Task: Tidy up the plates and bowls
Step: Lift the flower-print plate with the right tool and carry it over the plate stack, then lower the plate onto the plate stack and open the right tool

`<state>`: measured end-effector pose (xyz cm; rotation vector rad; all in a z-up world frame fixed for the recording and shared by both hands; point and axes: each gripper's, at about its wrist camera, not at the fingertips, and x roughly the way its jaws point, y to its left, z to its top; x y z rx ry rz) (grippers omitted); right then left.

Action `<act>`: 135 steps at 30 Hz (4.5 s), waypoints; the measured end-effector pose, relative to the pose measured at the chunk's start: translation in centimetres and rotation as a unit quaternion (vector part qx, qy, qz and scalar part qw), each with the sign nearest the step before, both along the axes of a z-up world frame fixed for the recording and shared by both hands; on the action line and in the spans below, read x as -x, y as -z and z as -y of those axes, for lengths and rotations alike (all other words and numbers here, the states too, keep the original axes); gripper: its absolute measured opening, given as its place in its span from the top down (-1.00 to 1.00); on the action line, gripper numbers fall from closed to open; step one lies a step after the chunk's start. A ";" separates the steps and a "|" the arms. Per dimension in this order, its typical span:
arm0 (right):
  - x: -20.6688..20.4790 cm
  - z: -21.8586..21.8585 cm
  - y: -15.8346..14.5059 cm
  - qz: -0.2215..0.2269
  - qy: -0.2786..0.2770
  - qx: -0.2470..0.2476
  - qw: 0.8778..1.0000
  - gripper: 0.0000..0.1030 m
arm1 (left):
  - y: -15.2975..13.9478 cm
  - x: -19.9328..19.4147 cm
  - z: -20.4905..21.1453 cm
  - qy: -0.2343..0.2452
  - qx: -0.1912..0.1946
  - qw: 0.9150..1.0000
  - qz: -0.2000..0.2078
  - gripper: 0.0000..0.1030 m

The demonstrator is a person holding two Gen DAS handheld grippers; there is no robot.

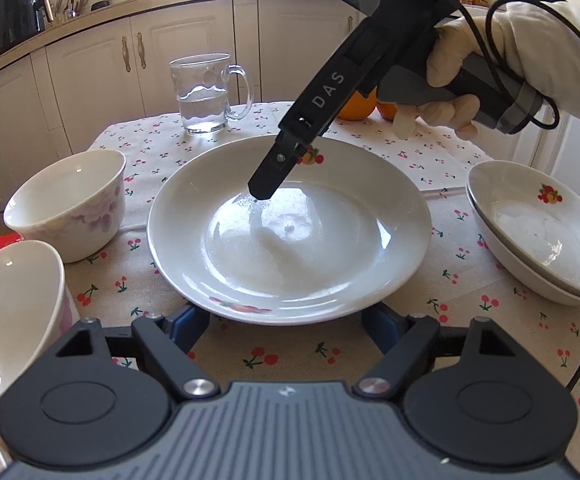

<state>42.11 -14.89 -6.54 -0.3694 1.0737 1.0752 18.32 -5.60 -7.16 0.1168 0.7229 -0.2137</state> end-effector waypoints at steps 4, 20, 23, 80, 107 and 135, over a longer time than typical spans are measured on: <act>0.8 0.4 -0.7 0.000 0.005 -0.004 1.000 -0.55 | -0.7 0.7 0.2 0.008 -0.003 1.000 0.002 -0.60; 6.2 4.9 -4.4 0.016 0.045 -0.019 0.999 -0.55 | -4.2 4.2 2.0 0.064 -0.005 0.998 0.006 -0.60; 7.3 6.1 -5.2 0.022 0.058 -0.024 0.998 -0.55 | -4.6 4.6 2.6 0.078 -0.002 0.997 0.006 -0.60; 15.2 25.2 -2.4 0.014 0.268 -0.033 0.963 -0.56 | -3.4 3.5 12.5 0.256 -0.008 0.966 -0.044 -0.60; 18.3 26.0 -3.8 0.035 0.290 -0.009 0.956 -0.61 | -2.8 2.9 12.5 0.259 -0.002 0.965 -0.042 -0.61; 21.6 25.0 -4.7 0.065 0.307 0.006 0.949 -0.91 | -3.9 4.6 11.7 0.271 0.003 0.963 -0.009 -0.78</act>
